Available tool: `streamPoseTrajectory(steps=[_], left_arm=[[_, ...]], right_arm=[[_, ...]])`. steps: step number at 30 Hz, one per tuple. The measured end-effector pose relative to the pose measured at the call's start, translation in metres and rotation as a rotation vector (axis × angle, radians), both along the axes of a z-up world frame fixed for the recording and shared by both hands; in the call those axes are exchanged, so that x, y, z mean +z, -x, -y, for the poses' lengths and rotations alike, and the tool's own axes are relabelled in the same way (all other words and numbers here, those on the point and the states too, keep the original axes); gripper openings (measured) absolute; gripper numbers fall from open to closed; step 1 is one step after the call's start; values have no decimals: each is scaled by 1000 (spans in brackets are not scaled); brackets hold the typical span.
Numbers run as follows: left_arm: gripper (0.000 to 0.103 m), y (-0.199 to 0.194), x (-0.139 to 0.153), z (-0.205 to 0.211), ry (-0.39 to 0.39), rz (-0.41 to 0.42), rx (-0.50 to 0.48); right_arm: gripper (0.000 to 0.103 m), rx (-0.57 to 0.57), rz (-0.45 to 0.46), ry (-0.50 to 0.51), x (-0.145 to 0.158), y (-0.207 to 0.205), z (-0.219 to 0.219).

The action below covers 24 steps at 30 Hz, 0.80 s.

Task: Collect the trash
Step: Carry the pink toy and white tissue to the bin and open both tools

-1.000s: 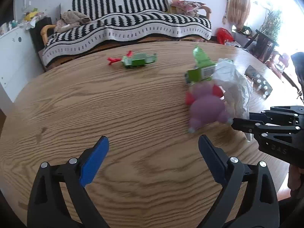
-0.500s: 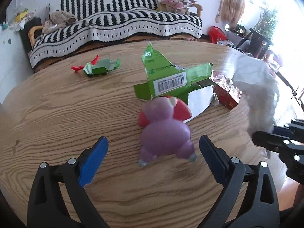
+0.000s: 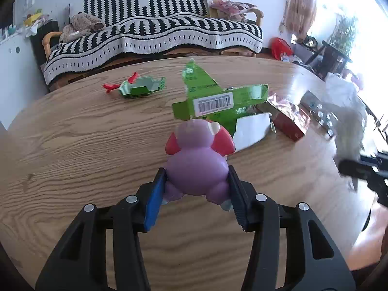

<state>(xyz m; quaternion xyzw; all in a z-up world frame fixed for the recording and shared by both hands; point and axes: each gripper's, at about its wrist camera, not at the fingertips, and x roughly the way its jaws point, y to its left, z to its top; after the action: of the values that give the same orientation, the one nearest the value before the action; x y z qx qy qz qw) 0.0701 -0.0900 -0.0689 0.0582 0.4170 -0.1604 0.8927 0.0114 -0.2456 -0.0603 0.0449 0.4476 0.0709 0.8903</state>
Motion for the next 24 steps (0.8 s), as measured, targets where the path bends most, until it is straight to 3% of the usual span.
streamPoseTrajectory(steps=[8,12,19,24], left_arm=[[49,35,29,-29,-6,31,-9],[49,41,37,-23,15,33,-12],[49,51,49,36,54,50,-99],[49,71,63,100,96,74,-238]], right_arm=[[16,19,13,-6,8,1,1],[16,12,22,-4,12,8,10],[16,-99,62,3,27,36,65],[16,-261,63,41,32,82,136]])
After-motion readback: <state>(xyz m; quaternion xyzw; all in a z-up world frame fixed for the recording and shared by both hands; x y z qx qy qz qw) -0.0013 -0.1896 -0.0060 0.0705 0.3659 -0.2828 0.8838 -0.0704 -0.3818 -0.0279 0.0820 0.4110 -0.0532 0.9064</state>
